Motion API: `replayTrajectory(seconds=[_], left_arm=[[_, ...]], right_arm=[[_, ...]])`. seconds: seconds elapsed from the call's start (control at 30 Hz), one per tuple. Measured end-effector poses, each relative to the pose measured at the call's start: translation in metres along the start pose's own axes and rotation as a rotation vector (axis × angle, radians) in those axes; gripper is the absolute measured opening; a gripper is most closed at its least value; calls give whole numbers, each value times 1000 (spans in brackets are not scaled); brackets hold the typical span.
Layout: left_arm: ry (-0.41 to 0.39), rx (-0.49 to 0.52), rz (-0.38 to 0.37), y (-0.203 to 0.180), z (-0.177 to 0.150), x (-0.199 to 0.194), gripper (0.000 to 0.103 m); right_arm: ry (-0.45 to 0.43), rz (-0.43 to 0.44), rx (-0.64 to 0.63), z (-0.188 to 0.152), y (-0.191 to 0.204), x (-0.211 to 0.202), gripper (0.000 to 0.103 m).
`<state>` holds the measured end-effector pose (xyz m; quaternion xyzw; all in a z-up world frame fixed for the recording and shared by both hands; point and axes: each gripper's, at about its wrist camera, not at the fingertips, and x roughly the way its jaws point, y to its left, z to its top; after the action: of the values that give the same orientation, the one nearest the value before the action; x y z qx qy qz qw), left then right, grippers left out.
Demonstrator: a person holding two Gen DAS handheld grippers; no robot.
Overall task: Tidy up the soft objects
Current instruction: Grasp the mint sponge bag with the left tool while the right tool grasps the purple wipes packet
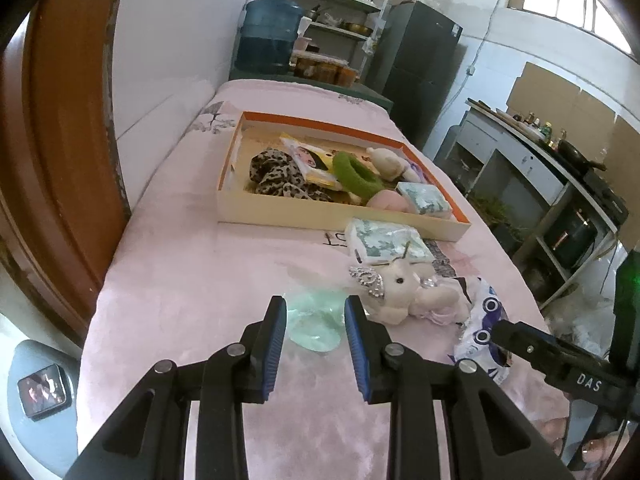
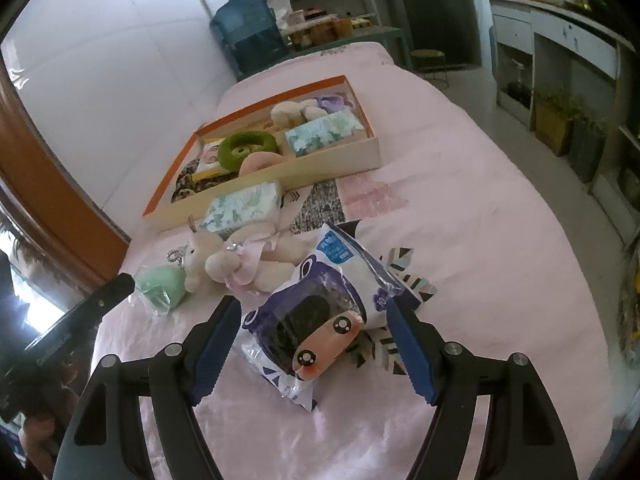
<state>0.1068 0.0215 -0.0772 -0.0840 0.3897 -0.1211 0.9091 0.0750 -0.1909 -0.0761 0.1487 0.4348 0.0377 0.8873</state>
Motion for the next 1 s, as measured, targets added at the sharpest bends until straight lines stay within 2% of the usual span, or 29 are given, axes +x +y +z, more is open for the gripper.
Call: replayTrajectory(seconds=[0.23, 0.3, 0.5, 0.57, 0.77, 0.87, 1.0], left_arm=[[-6, 34, 16, 4, 5, 11, 33], [8, 50, 4, 4, 7, 15, 42], [87, 34, -92, 6, 0, 33, 58], [101, 31, -109, 5, -3, 37, 60], [123, 38, -122, -2, -9, 43, 60], [123, 21, -160, -2, -9, 43, 44], [107, 42, -146, -6, -12, 39, 42]], right_arm=[[8, -8, 4, 0, -2, 6, 77], [11, -10, 7, 0, -3, 8, 77], [21, -5, 24, 0, -6, 13, 79], [23, -5, 23, 0, -5, 14, 79], [33, 15, 33, -1, -2, 19, 80], [36, 9, 26, -1, 2, 21, 80], [42, -1, 23, -1, 4, 25, 80]])
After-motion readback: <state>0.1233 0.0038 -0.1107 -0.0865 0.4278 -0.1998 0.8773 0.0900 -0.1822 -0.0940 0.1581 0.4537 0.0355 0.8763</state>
